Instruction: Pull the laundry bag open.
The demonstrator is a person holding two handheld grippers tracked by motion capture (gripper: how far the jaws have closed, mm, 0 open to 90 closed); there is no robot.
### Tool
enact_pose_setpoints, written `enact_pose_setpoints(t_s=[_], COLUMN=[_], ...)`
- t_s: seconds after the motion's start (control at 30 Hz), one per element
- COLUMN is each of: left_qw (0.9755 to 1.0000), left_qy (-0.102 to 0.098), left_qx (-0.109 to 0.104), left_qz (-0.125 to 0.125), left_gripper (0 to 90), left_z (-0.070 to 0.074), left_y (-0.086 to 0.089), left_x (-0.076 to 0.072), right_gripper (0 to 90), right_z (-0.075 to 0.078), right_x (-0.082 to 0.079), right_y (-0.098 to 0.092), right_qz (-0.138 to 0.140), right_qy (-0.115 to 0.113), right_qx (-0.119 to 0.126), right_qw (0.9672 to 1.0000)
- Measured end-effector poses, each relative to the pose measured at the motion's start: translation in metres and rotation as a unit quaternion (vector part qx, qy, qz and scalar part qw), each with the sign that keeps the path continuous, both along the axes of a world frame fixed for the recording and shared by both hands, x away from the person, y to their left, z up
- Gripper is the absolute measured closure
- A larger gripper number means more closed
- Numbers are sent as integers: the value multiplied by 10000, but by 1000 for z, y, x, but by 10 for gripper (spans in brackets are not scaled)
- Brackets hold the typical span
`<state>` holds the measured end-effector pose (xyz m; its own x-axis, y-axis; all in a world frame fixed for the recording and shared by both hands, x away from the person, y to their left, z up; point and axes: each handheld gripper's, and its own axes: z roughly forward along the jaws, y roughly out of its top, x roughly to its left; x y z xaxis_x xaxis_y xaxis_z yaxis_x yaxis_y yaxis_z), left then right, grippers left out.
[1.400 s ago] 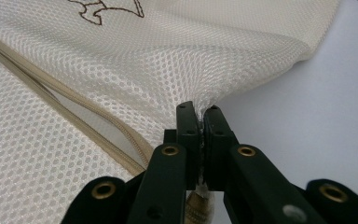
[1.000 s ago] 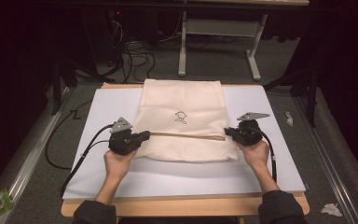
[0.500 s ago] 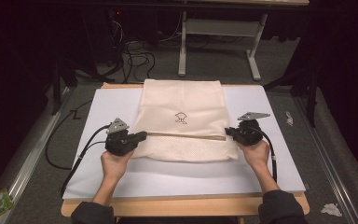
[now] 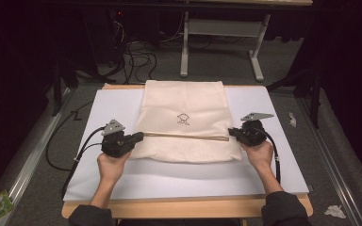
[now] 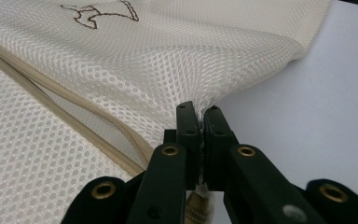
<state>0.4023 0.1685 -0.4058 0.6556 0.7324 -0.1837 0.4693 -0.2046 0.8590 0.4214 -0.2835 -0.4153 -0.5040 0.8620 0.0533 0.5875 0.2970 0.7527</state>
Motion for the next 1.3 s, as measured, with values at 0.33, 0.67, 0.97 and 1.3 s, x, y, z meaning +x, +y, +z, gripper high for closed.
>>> enact_pose_setpoints(t_s=[0.33,0.67,0.97,1.3], left_qw=[10000,9999,9998,9997], left_qy=[-17,-22,-48,-43], left_qx=[-10,-27,-70,-65], left_qz=[79,133,153,225], left_gripper=[875,875,875,875], left_z=[0,1,1,1], left_y=[8,13,15,21], left_x=[0,-1,-1,-2], right_gripper=[889,889,889,889], right_z=[3,3,6,6], right_x=[0,1,-1,0], right_y=[-1,-3,-2,-3], right_qz=[-32,-73,-43,-62], right_qy=[-20,-8,-163,-164], right_qx=[13,-23,-39,-52], right_qw=[10000,10000,9998,9998])
